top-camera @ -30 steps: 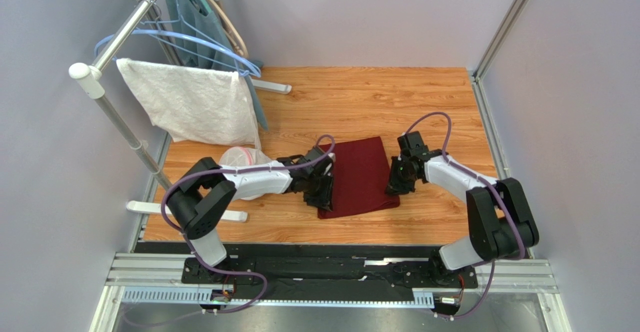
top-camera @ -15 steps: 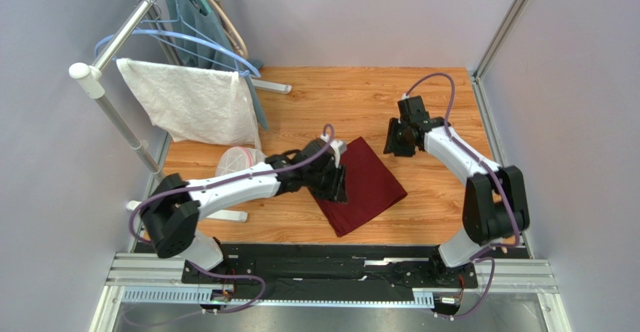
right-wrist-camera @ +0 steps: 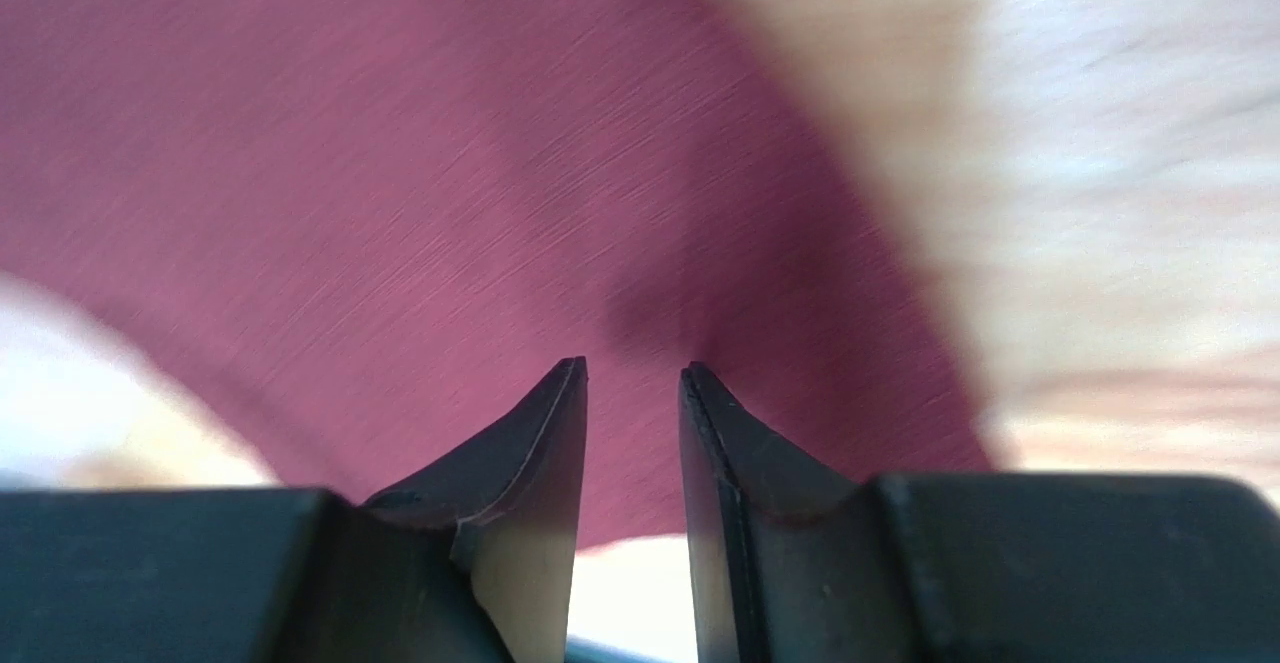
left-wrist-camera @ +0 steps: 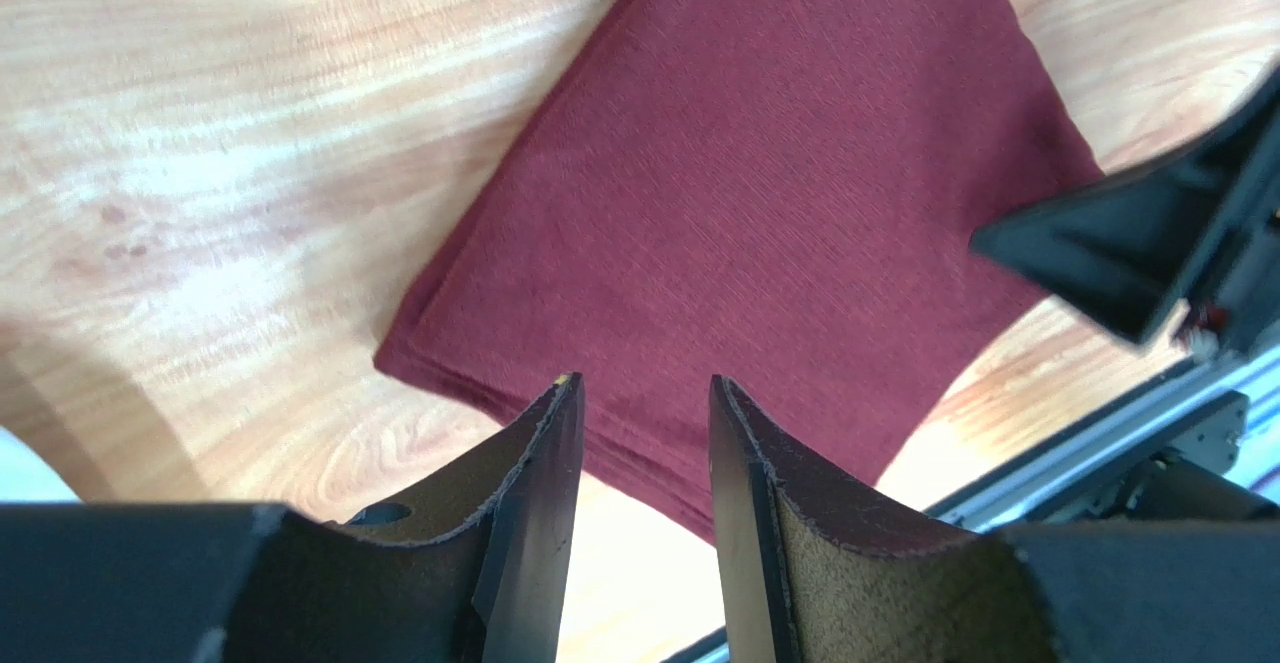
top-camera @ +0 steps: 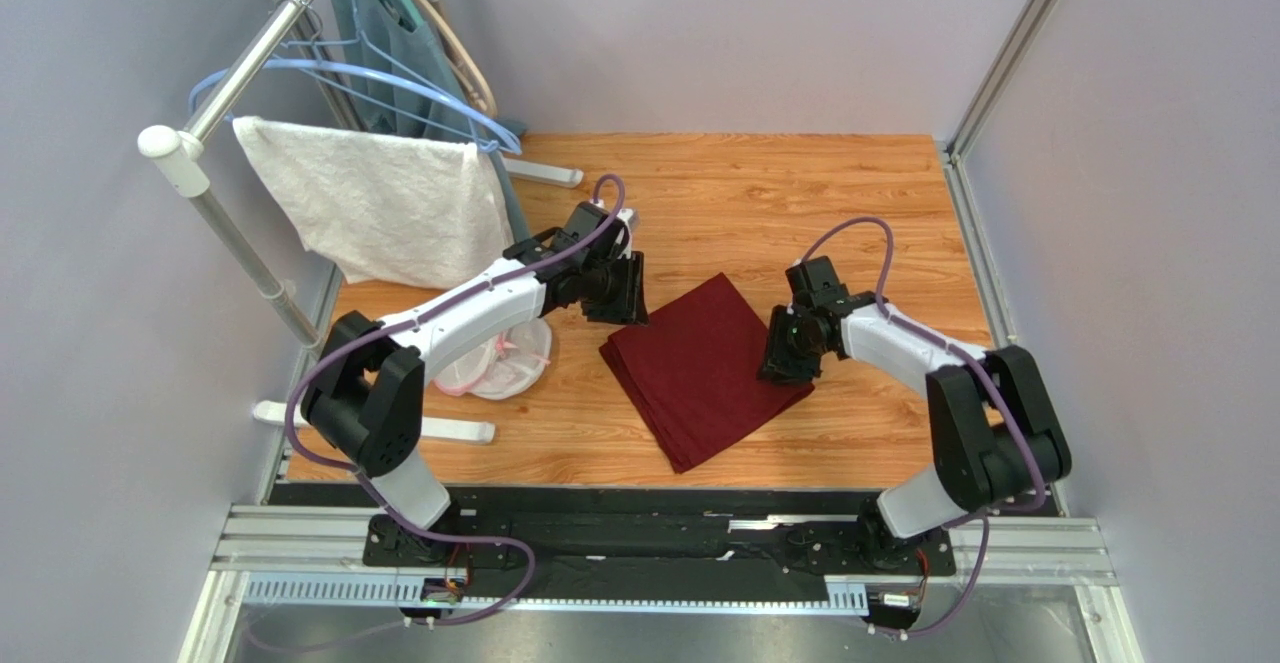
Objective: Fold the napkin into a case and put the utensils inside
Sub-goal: Rotate the square-folded napkin at the center of the board.
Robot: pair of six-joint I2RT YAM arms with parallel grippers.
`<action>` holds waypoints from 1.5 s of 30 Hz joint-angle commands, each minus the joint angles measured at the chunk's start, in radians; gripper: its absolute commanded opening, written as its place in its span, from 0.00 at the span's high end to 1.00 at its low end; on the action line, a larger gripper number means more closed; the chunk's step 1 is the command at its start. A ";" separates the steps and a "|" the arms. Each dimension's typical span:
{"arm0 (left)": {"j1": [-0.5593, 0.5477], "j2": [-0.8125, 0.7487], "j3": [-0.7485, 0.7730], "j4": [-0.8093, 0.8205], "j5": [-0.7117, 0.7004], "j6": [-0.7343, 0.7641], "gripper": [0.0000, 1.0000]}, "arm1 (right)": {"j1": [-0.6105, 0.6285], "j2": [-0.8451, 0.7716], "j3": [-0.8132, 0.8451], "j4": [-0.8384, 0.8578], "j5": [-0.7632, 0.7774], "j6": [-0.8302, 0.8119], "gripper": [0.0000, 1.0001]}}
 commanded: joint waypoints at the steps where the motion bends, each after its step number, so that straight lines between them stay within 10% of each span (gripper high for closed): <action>1: 0.008 -0.033 0.027 -0.013 0.010 0.028 0.55 | -0.086 0.106 0.091 0.030 0.133 -0.059 0.68; 11: 0.011 -0.035 -0.007 -0.009 0.060 0.028 0.53 | -0.090 0.374 0.686 -0.230 0.360 -0.257 0.59; 20: 0.035 0.100 0.080 -0.069 0.084 0.076 0.53 | 0.069 -0.083 0.177 -0.105 -0.002 -0.019 0.38; 33: 0.043 0.144 -0.001 0.012 0.122 0.064 0.58 | 0.359 -0.102 -0.029 0.053 -0.045 0.113 0.99; 45: 0.043 0.167 -0.042 0.041 0.135 0.056 0.68 | 0.399 -0.151 -0.157 0.038 -0.002 0.133 1.00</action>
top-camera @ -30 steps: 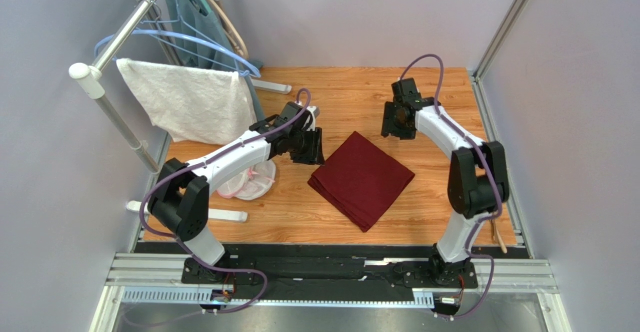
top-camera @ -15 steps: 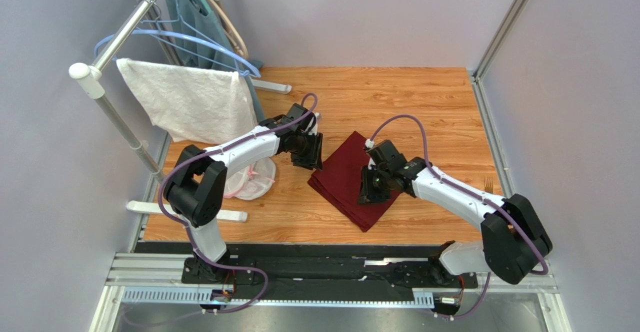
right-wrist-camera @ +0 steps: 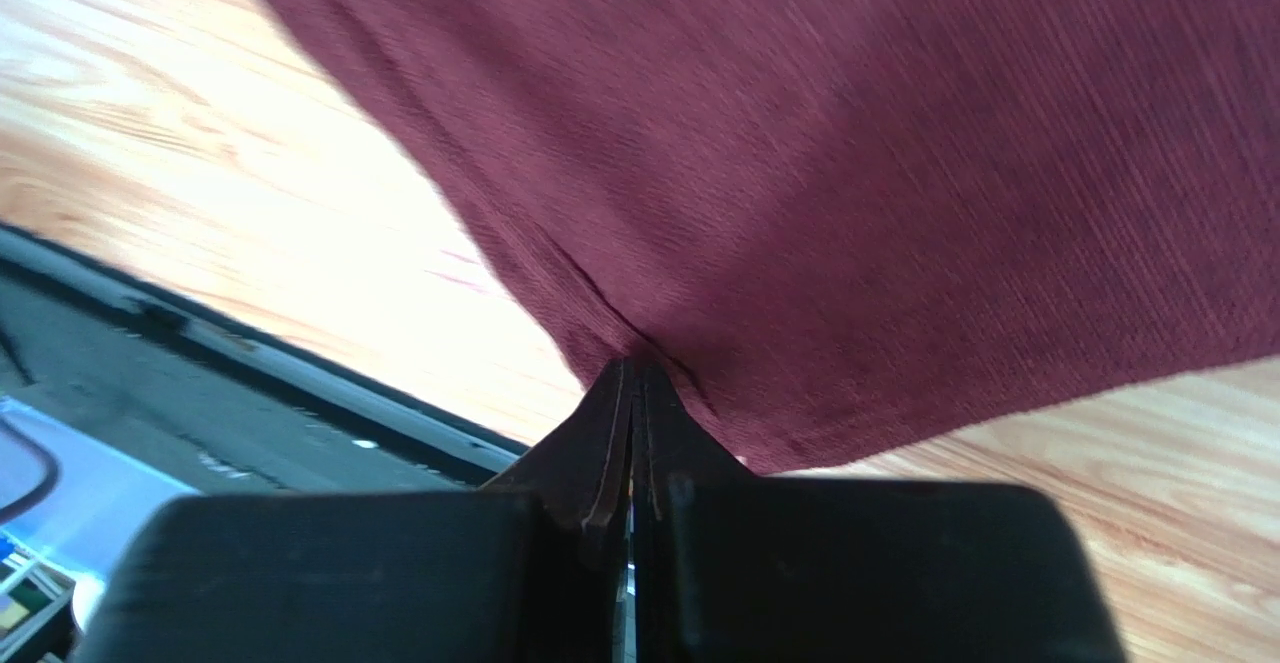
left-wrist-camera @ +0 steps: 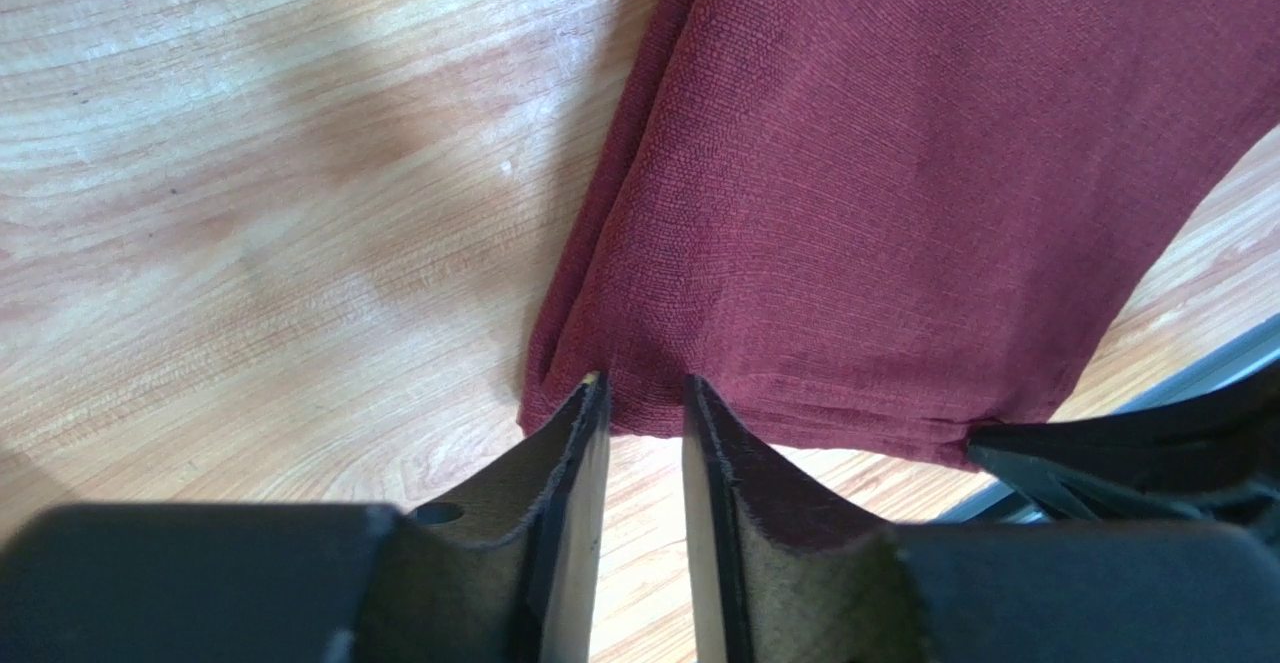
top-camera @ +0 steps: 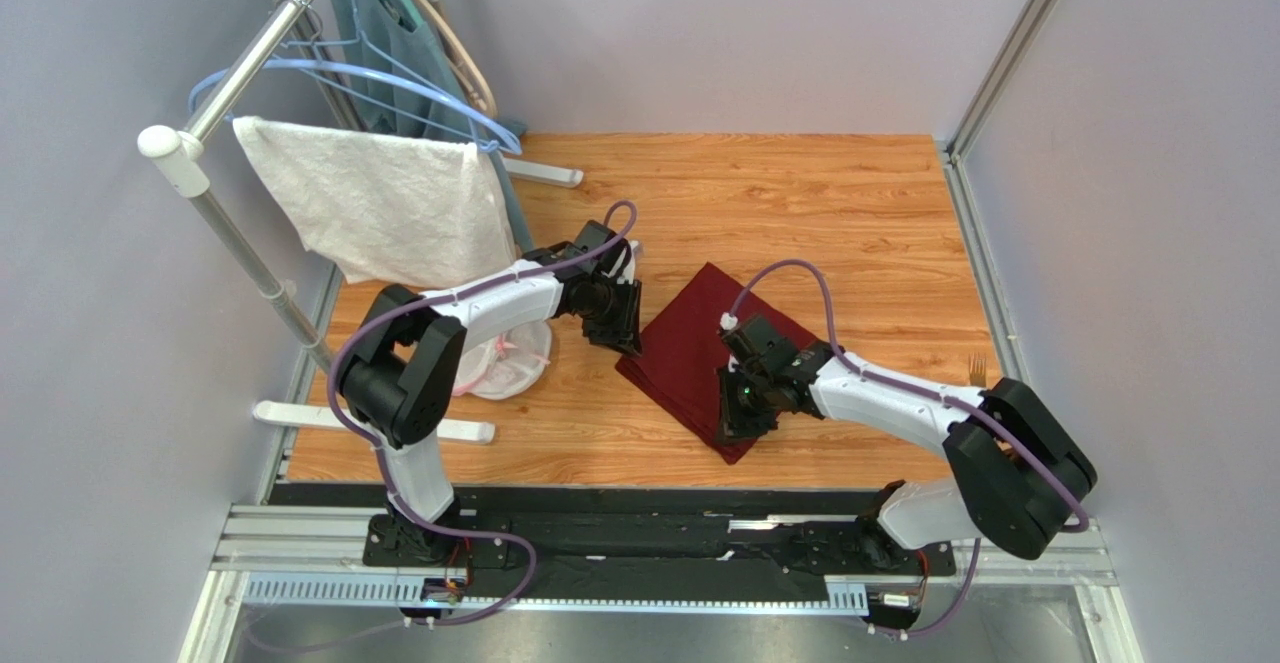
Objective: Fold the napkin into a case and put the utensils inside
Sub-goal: Rotate the square-folded napkin at the center of the board.
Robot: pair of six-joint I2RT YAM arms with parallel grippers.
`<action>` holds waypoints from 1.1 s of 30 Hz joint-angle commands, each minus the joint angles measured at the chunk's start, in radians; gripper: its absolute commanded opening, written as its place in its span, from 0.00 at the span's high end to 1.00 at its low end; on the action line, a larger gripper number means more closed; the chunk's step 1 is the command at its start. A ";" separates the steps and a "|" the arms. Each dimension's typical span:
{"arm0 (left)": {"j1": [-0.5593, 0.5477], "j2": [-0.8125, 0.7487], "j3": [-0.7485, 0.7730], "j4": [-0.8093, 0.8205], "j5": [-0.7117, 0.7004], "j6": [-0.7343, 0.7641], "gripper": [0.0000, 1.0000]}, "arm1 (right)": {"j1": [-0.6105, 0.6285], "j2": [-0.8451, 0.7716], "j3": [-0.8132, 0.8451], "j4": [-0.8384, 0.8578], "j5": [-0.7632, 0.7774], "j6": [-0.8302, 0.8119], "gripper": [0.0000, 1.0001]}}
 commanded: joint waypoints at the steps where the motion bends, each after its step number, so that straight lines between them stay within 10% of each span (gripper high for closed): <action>1: 0.005 0.012 -0.007 0.026 0.020 0.003 0.69 | 0.007 -0.045 -0.039 0.015 0.046 0.028 1.00; 15: 0.003 -0.160 -0.243 0.153 0.098 -0.088 0.76 | -0.095 0.031 0.082 -0.201 0.526 0.018 1.00; 20: 0.003 -0.249 -0.242 0.132 0.069 -0.103 0.60 | -0.096 0.021 0.173 -0.279 0.528 -0.010 0.93; 26: 0.002 -0.223 -0.243 0.158 0.110 -0.134 0.57 | -0.148 -0.117 0.083 -0.240 0.373 0.163 0.53; 33: 0.002 -0.168 -0.248 0.182 0.107 -0.126 0.55 | -0.174 -0.257 -0.026 -0.169 0.340 0.406 0.54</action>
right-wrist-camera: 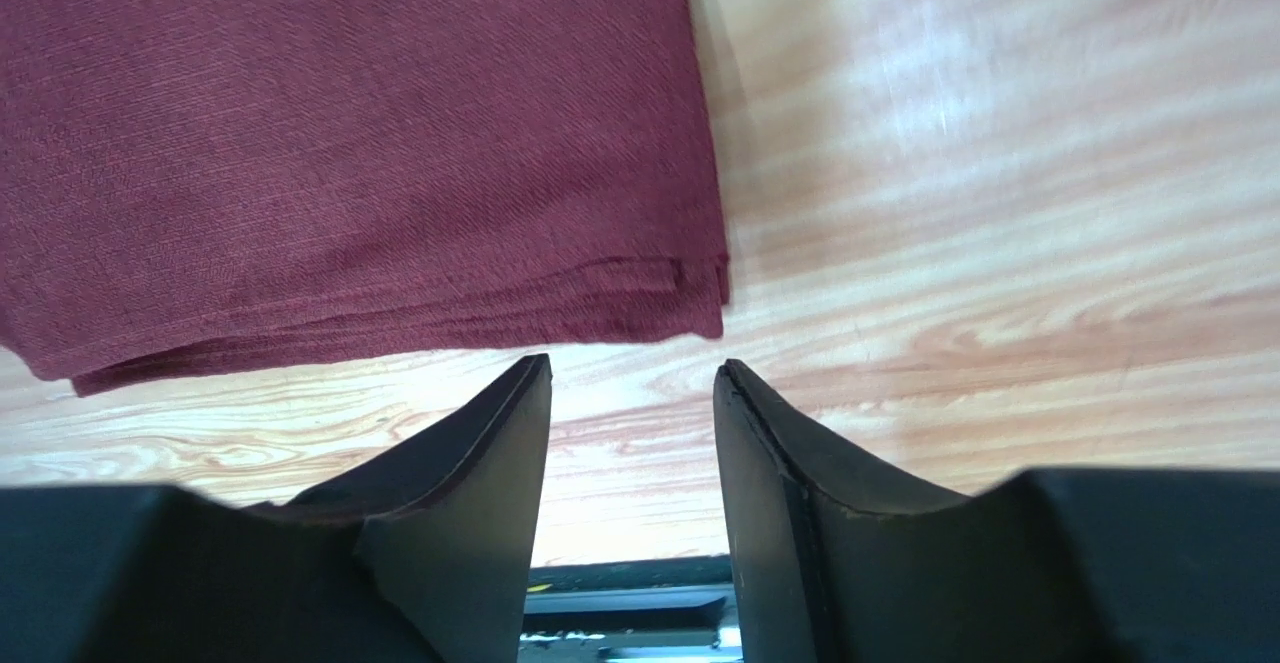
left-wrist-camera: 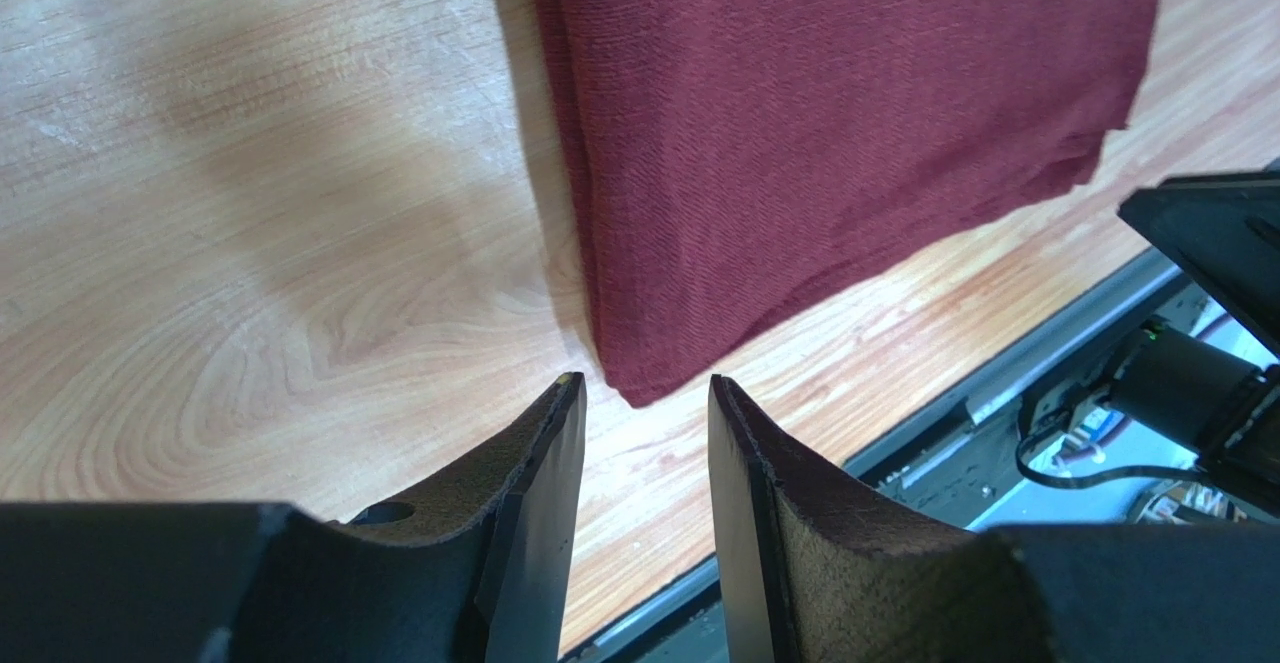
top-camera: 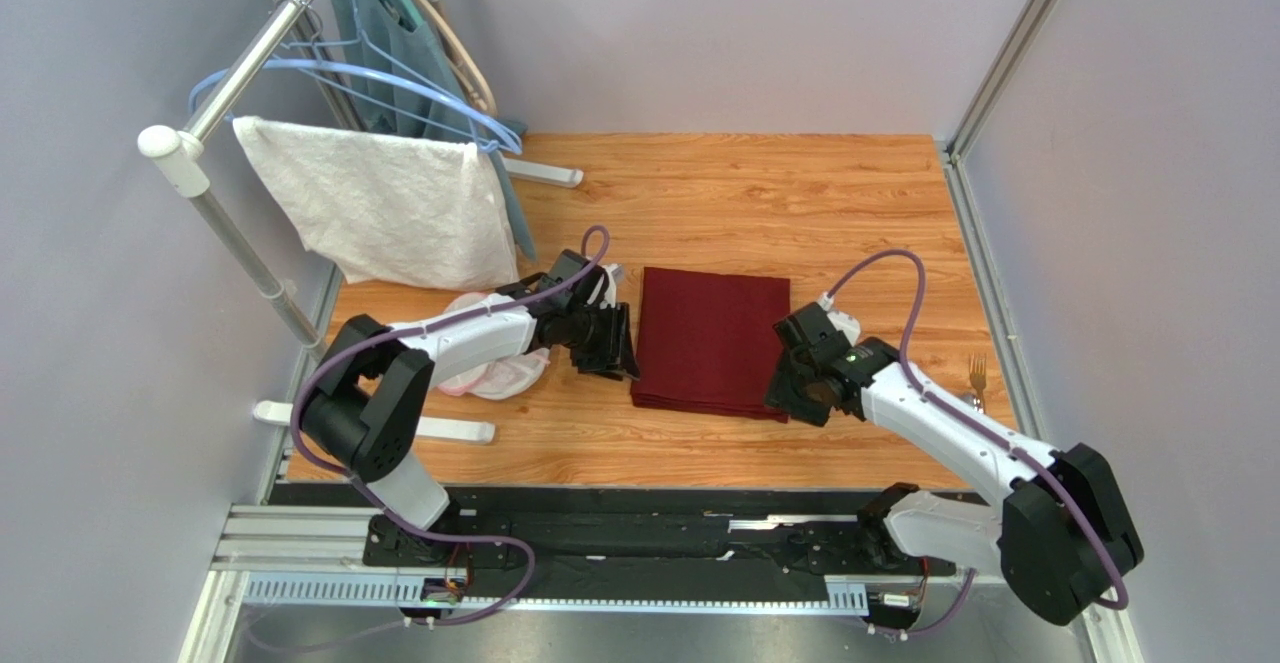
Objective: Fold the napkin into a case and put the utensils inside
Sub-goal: Rotate the square-folded napkin at the center of the board, then smooth out the square-folded napkin at the center of the board.
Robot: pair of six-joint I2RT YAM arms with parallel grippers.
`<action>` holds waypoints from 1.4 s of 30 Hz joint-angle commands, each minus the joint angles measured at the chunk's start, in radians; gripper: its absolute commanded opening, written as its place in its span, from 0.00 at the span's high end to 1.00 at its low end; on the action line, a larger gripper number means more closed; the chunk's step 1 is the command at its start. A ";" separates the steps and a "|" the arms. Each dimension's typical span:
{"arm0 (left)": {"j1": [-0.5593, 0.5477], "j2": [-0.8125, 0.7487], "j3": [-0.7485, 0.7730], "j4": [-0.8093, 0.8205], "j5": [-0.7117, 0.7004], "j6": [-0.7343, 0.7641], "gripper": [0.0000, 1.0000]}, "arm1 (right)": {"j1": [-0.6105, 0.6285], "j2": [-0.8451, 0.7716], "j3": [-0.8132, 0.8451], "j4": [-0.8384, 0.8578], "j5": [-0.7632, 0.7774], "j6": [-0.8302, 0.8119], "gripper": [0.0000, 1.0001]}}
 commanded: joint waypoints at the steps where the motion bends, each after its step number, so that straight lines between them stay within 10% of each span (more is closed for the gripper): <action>1: 0.002 0.027 0.002 0.050 0.023 -0.013 0.55 | -0.011 -0.063 -0.051 0.073 -0.025 0.188 0.56; 33: -0.014 0.061 -0.038 0.090 0.057 -0.024 0.80 | -0.051 0.037 -0.100 0.134 0.021 0.282 0.62; 42: -0.014 0.026 -0.029 0.081 0.053 -0.018 0.61 | -0.077 0.068 -0.062 0.131 0.033 0.251 0.62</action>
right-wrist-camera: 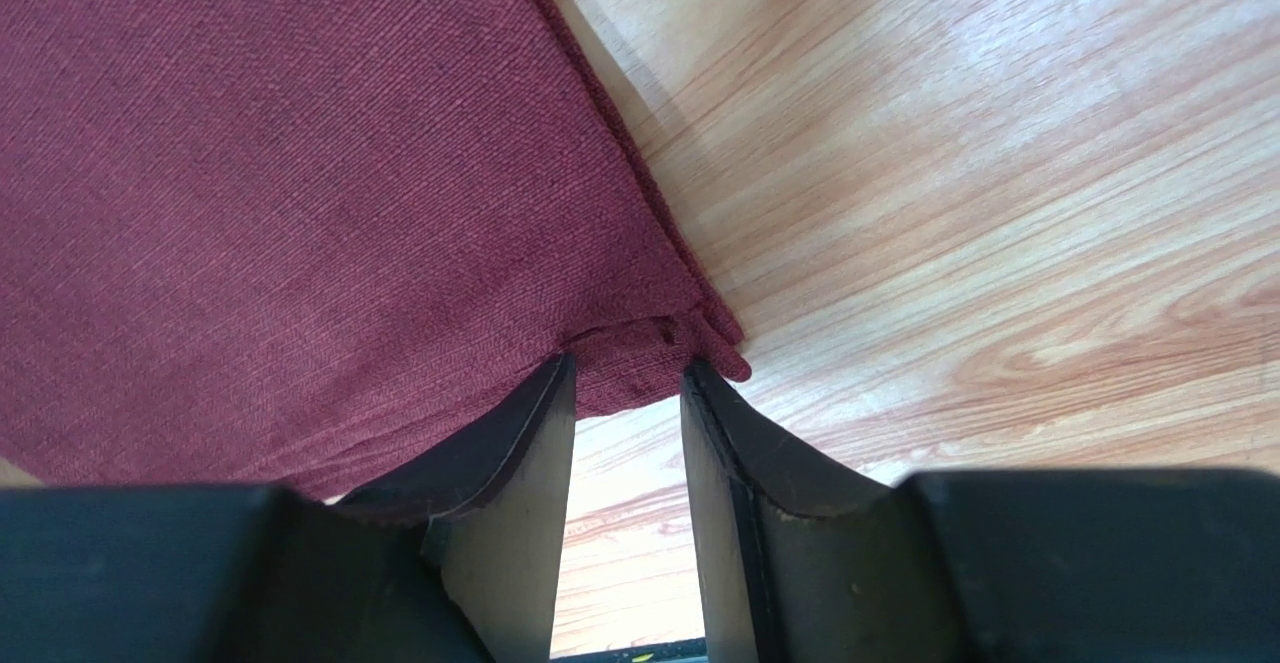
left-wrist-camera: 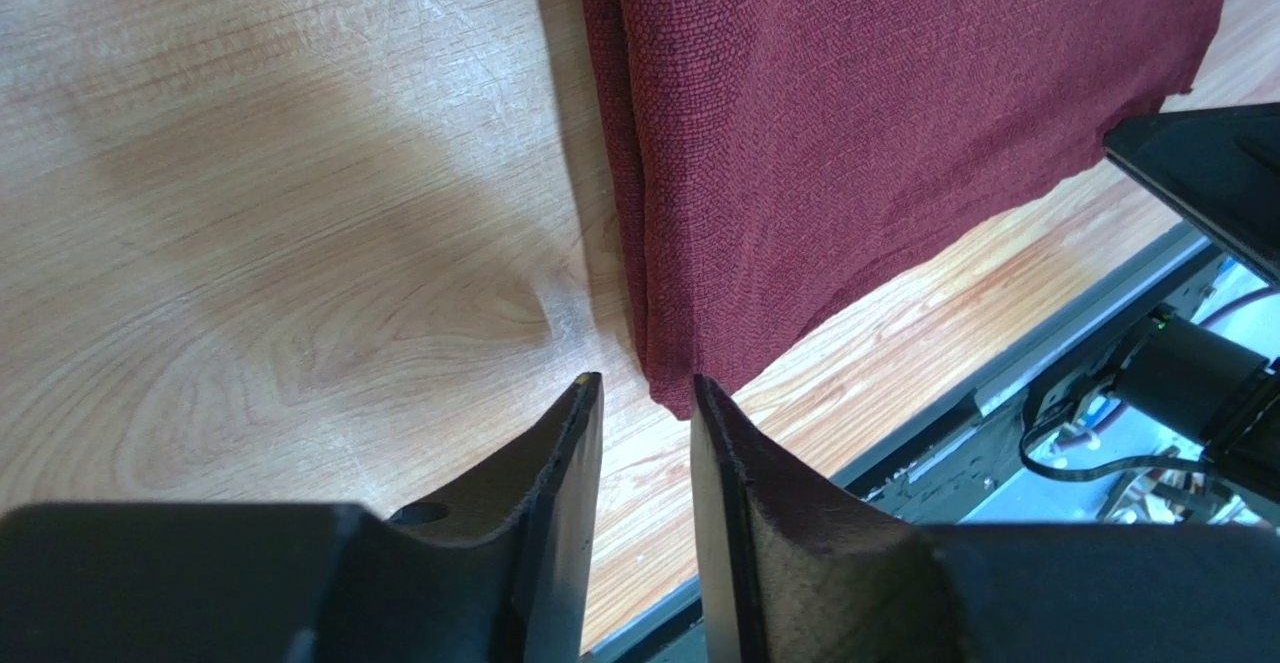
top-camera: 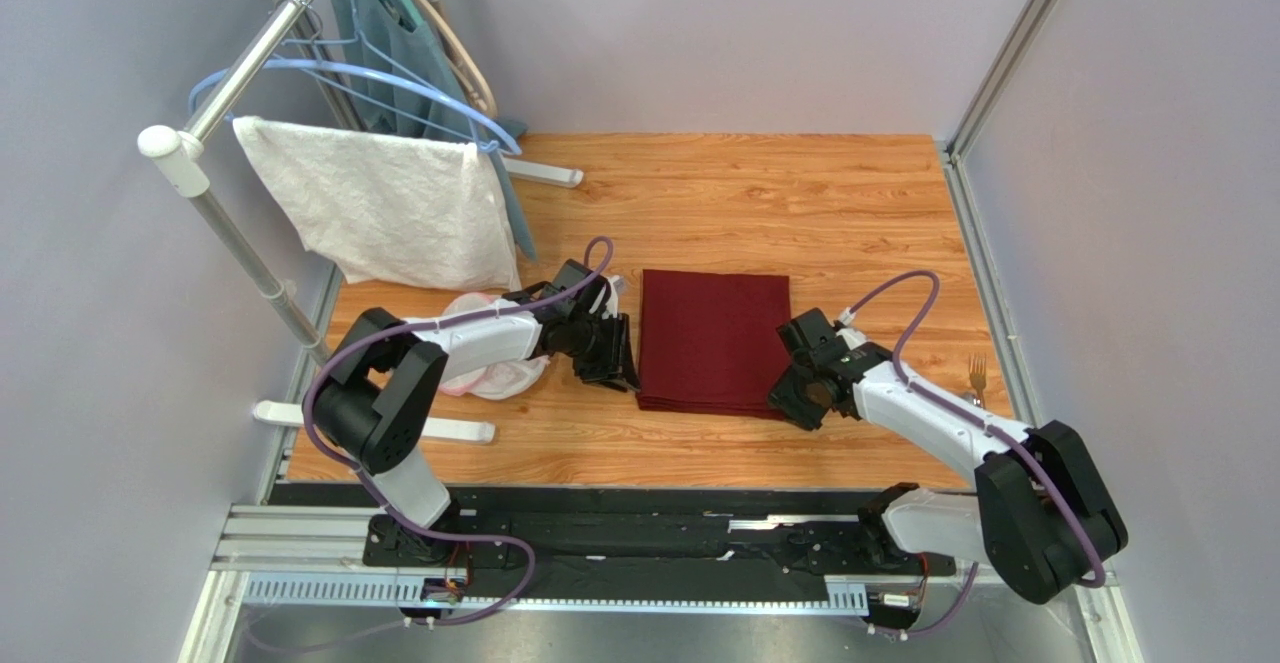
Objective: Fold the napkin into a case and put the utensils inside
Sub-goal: Smooth out the square-folded napkin at the center of the board.
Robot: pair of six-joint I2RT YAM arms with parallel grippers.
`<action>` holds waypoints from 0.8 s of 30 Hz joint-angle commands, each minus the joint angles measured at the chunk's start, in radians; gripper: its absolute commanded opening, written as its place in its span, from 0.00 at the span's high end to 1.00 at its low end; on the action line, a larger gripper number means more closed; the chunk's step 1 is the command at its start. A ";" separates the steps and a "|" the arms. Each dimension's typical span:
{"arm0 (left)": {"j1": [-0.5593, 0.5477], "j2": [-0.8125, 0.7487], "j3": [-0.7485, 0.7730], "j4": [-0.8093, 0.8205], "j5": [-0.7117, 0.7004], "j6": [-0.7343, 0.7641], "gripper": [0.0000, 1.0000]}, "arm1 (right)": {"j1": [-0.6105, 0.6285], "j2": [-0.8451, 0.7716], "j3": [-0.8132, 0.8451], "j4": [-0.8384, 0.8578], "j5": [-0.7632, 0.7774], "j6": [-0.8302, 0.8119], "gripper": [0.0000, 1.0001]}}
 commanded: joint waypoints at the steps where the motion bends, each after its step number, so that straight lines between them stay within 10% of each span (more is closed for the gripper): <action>1: -0.005 -0.026 0.014 0.027 0.021 0.006 0.60 | -0.025 0.021 0.035 0.014 0.039 -0.009 0.61; 24: -0.035 0.005 0.043 0.039 0.049 -0.012 0.57 | -0.072 0.124 0.054 0.060 -0.008 -0.033 0.61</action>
